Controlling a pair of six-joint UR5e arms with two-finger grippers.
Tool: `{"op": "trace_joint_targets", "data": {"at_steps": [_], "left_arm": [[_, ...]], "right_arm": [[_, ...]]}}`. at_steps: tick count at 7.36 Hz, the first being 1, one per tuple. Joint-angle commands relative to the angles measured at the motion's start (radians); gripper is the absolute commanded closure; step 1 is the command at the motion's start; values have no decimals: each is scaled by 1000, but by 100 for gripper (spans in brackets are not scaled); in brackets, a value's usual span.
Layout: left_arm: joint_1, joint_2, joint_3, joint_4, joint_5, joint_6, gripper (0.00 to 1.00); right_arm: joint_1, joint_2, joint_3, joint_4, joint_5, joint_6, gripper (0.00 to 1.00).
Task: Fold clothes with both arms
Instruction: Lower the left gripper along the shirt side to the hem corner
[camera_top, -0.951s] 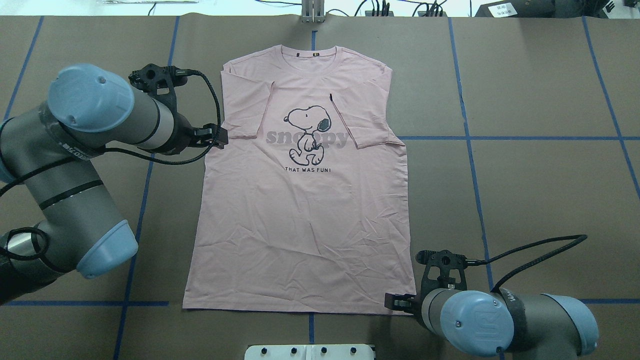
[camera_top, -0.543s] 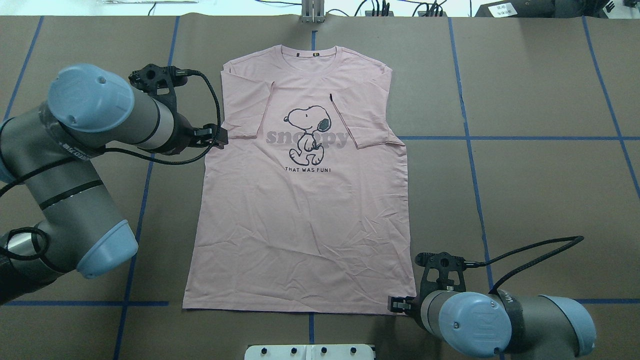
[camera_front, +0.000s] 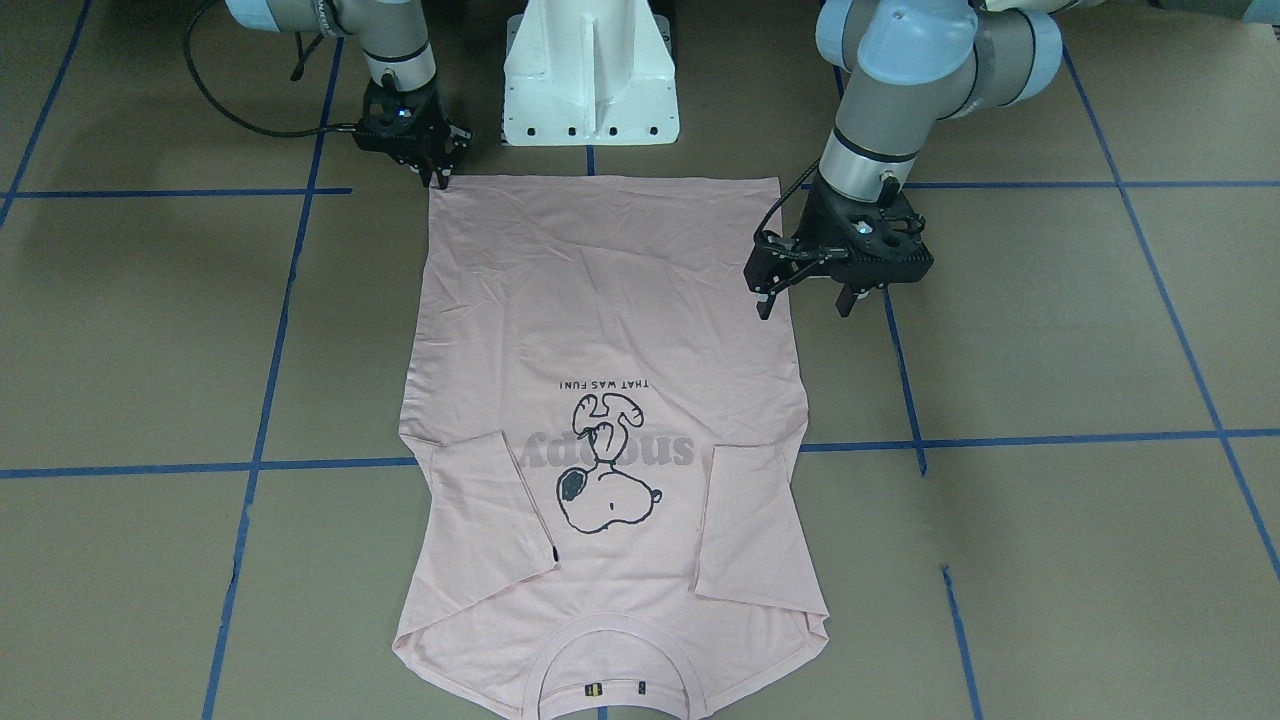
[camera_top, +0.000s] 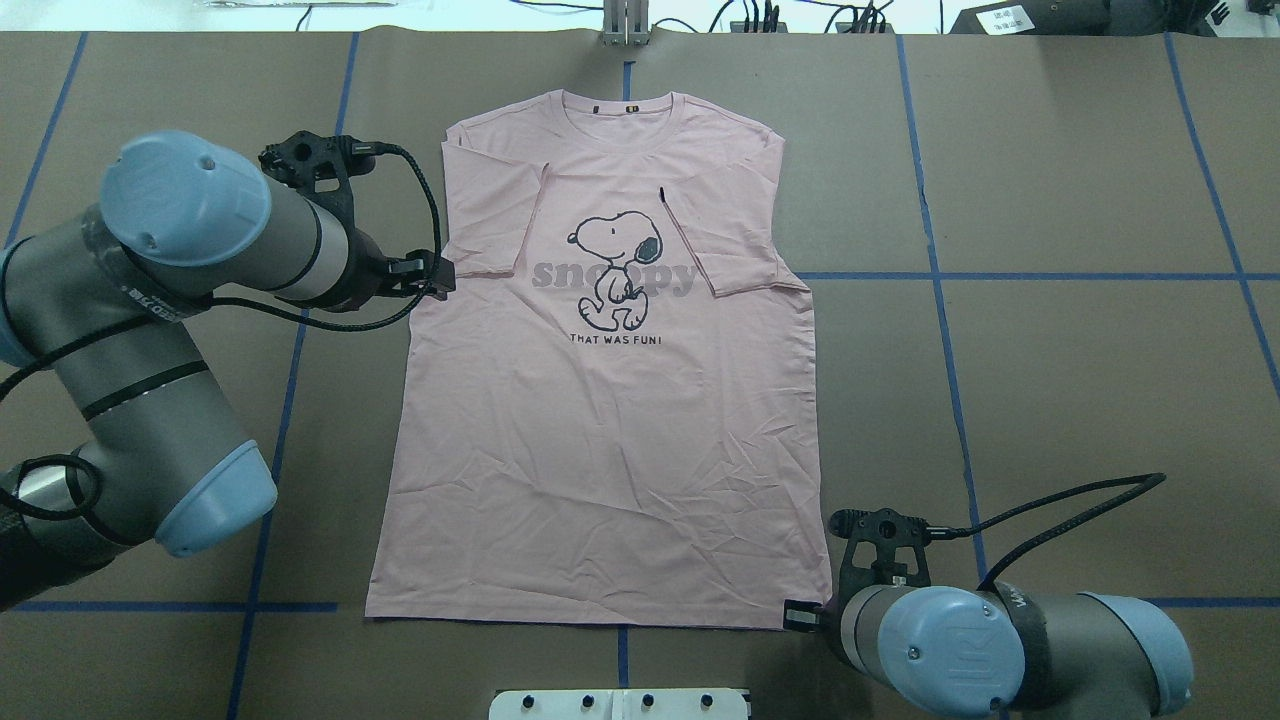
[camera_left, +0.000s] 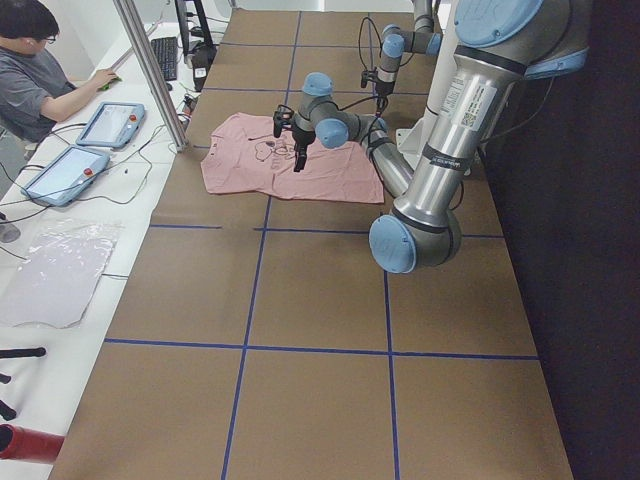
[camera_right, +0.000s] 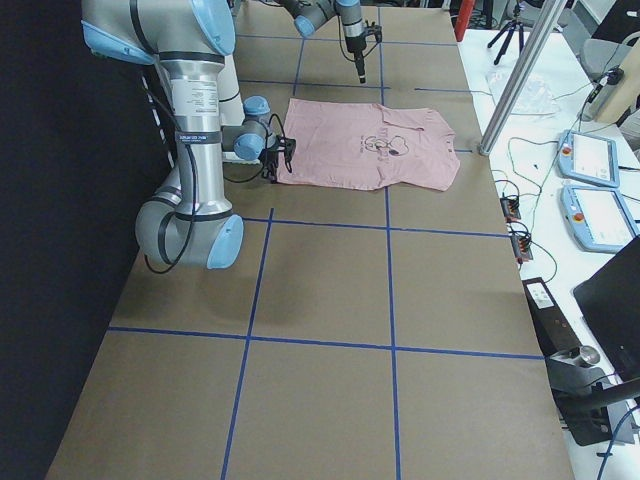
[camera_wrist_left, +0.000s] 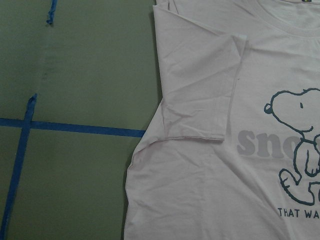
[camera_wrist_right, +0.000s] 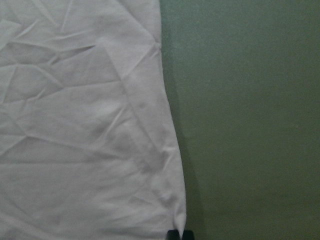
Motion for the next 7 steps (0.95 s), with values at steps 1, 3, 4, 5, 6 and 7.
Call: {"op": "trace_joint_targets", "data": {"at_steps": [1,3,4,5,6,7], "left_arm": [[1,0,4,0,0,-1,0],[12,66,-28,-8,3,-94,0],[82,112,-52,-49,12,-176,0],[154,181,-106,-83,58,-255,0],[235,239,-152,-87,114,-343,0],[309,264,-161,-87,165,-418,0]], "right_arm": [[4,-1,13,1,-6,1,100],[10,-9,48,3,-17,3,100],[10,-7,66,3,-17,3,100],[10,-7,73,3,-21,3,100],[12,-7,79,3,-26,3,100],[15,-7,83,3,-26,3,100]]}}
